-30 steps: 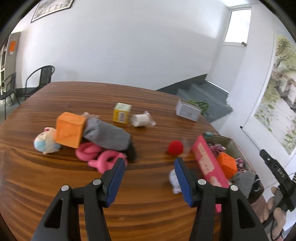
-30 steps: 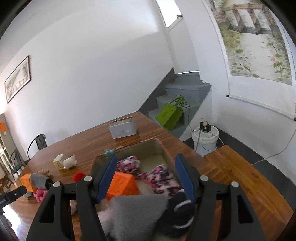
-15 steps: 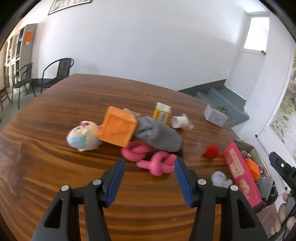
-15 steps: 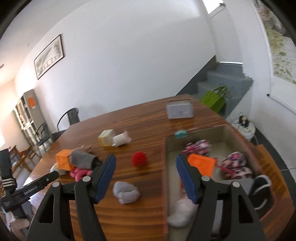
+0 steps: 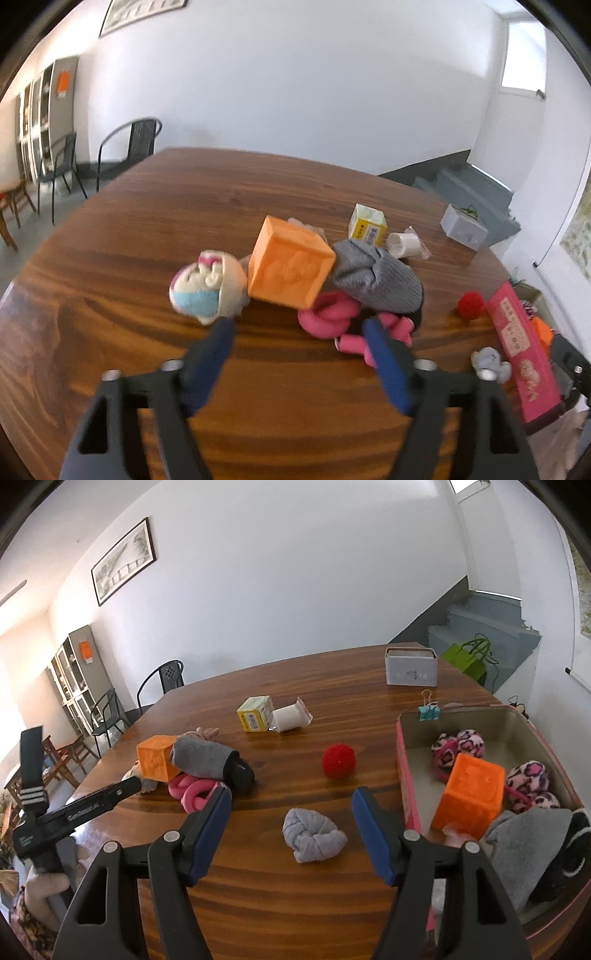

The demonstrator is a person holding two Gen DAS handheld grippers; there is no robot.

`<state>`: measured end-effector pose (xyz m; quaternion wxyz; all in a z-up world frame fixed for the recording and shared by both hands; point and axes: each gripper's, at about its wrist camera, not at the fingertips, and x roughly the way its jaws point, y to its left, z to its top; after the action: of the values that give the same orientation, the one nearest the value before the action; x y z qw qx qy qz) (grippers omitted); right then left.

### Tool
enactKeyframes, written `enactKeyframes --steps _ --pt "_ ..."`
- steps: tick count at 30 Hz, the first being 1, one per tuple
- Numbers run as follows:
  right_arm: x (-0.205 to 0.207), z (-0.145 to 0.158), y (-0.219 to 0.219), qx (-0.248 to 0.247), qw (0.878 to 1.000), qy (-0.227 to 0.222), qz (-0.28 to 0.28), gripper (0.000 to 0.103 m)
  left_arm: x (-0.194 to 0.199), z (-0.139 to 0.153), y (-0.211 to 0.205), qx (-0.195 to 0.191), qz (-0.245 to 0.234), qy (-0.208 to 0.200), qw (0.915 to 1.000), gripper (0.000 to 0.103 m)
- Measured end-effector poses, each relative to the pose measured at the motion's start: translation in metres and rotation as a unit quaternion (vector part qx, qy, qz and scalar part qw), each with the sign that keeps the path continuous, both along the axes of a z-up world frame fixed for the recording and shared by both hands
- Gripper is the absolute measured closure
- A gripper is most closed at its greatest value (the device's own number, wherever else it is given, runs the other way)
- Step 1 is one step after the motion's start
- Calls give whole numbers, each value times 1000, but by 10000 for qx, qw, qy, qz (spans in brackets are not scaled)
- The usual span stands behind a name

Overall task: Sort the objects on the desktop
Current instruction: 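Move both tools back toward the remaining toys on the table, then grasp the orange animal-relief block with the left tool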

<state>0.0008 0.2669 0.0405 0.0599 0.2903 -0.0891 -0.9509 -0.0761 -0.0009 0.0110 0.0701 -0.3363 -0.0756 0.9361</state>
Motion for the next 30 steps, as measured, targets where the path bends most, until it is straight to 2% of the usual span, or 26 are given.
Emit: enactKeyframes --steps 5,13,18,19,21,22,26,30 --pt "1 -1 -4 61 9999 -7 89 31 -20 -1 14 -471 -80 117 9988 22" --pt "3 -2 -12 197 9995 -2 257 31 -57 -19 25 -1133 -198 -40 9934 22" --pt "2 -4 -15 207 9993 -51 313 31 -70 -22 28 -1339 -248 -19 9907 22" --pt "2 -4 -15 212 9992 -56 323 31 -71 -23 29 -1358 -240 -18 9904 24" --pt "2 -5 -16 227 9992 -59 334 31 -76 -25 27 -1358 -239 -99 9904 44" --pt "2 -5 -17 238 9991 -63 339 31 -78 -27 27 -1348 -239 -150 9905 48" --pt "1 -7 -19 273 9989 -91 356 31 -77 -27 24 -1244 -250 -167 9918 49" --pt "2 -8 -20 337 9989 -60 324 31 -62 -11 14 -911 -202 1 9956 50"
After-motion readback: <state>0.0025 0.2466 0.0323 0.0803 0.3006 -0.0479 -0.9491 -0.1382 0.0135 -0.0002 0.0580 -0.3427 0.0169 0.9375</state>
